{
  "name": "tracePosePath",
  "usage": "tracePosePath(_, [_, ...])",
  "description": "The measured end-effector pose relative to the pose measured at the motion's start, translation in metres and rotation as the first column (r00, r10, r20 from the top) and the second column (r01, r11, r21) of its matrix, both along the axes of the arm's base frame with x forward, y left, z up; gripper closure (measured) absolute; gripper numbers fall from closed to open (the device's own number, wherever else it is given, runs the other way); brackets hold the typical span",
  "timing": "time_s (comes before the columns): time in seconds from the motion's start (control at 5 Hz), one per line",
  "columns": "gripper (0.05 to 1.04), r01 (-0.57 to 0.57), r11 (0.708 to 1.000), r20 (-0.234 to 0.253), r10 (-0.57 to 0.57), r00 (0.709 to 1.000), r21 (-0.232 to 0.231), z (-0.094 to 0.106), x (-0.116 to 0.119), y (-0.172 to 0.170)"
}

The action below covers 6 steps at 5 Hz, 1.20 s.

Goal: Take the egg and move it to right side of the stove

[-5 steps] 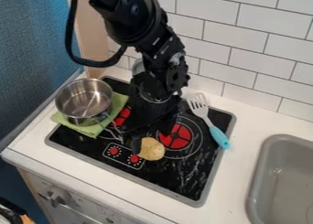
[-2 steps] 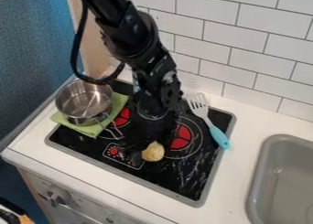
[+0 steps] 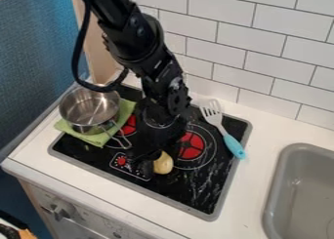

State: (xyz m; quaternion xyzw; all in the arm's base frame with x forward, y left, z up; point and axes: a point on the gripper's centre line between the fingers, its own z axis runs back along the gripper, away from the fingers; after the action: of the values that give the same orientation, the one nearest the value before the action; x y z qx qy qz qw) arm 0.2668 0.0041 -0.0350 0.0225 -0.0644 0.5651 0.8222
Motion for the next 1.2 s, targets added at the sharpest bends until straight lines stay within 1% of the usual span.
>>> tracePosePath(0.2, [0.397,0.034,0.999,-0.005,-0.034,0.999,-0.001,0.002,-0.002,0.000])
tracePosePath(0.4, [0.397,0.105,0.994,-0.015,-0.105,0.994,0.032,0.014,0.000,0.003])
tracePosePath(0.6, [0.397,0.297,0.954,-0.013,-0.297,0.955,0.027,0.032,0.007,-0.015])
tracePosePath(0.8, [0.397,0.501,0.865,-0.011,-0.501,0.865,0.027,0.041,0.015,-0.051])
tracePosePath(1.0, [0.397,0.696,0.717,0.004,-0.696,0.718,0.038,0.042,0.017,-0.089])
tracePosePath(1.2, [0.397,0.809,0.586,0.020,-0.810,0.585,0.040,0.032,0.015,-0.120])
